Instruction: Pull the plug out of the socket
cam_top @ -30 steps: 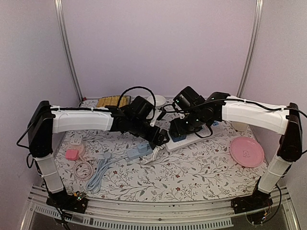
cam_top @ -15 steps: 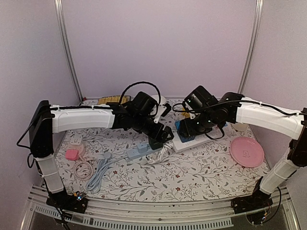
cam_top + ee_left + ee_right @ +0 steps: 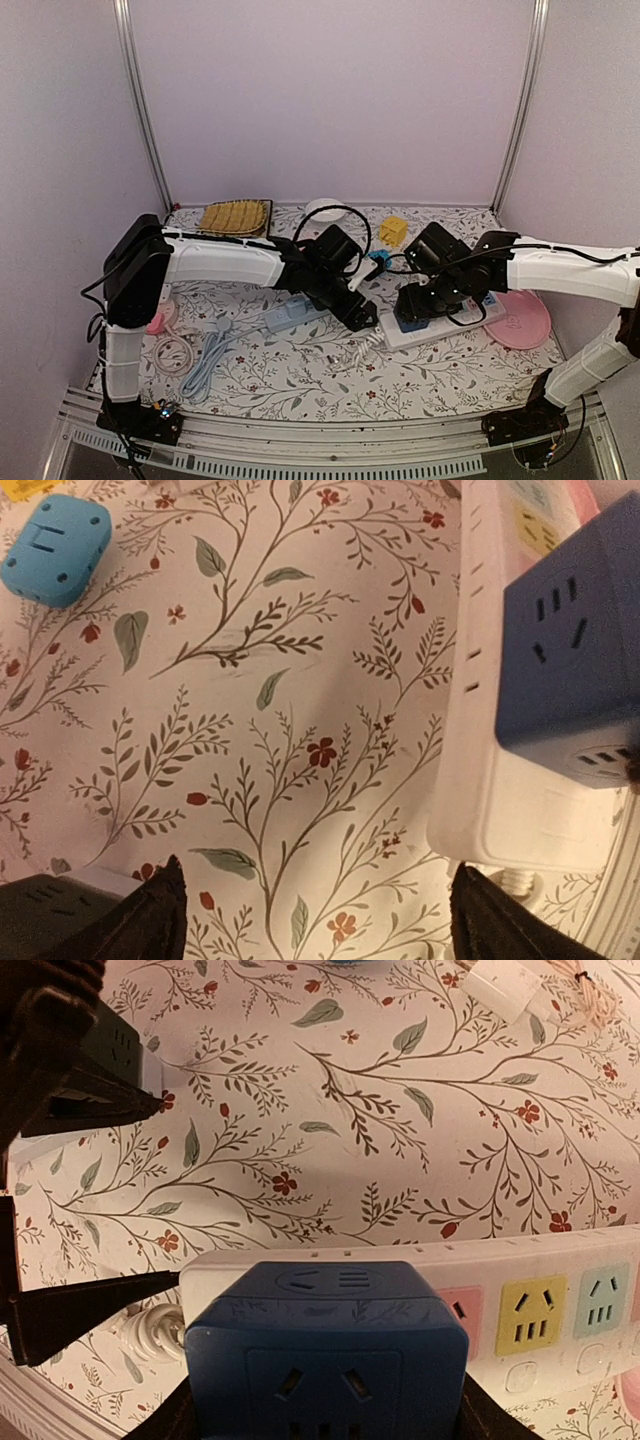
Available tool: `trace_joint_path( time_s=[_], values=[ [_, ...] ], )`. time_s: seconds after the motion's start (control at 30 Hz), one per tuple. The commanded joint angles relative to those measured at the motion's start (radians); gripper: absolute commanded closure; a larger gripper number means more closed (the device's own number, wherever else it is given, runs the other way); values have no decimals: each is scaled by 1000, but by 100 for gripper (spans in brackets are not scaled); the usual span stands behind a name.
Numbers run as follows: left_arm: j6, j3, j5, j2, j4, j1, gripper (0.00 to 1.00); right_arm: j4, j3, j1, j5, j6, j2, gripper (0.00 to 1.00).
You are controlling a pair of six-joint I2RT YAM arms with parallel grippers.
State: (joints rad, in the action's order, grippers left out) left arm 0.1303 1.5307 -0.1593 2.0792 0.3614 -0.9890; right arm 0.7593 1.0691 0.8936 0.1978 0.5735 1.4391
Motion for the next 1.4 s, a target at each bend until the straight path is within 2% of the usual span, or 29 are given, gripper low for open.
trace_joint_path(
  time_s=[0.0,0.17,0.4,0.63,0.97,1.13,1.37],
  values=[
    [-60,58,14,53,15,-30,8,-125,-42,-14,-7,46,-69,76],
    [-61,93,14,85,12,-40,9,-174,-89,-18,-16,59,-51,76],
    [-79,83,106,70,22,-27,8,-232,-115,-25,-10,63,15,76],
    [-61,11,111,14,-3,7,8,-270,18,-20,-33,-25,147,78],
    [-39,-55,111,-41,-33,41,8,-202,174,-17,8,-78,238,79],
    [-47,-45,94,-38,-36,48,8,-264,150,-17,-53,-101,230,79],
    [-81,8,97,10,-18,48,8,-297,69,-30,-40,-81,219,78]
  ],
)
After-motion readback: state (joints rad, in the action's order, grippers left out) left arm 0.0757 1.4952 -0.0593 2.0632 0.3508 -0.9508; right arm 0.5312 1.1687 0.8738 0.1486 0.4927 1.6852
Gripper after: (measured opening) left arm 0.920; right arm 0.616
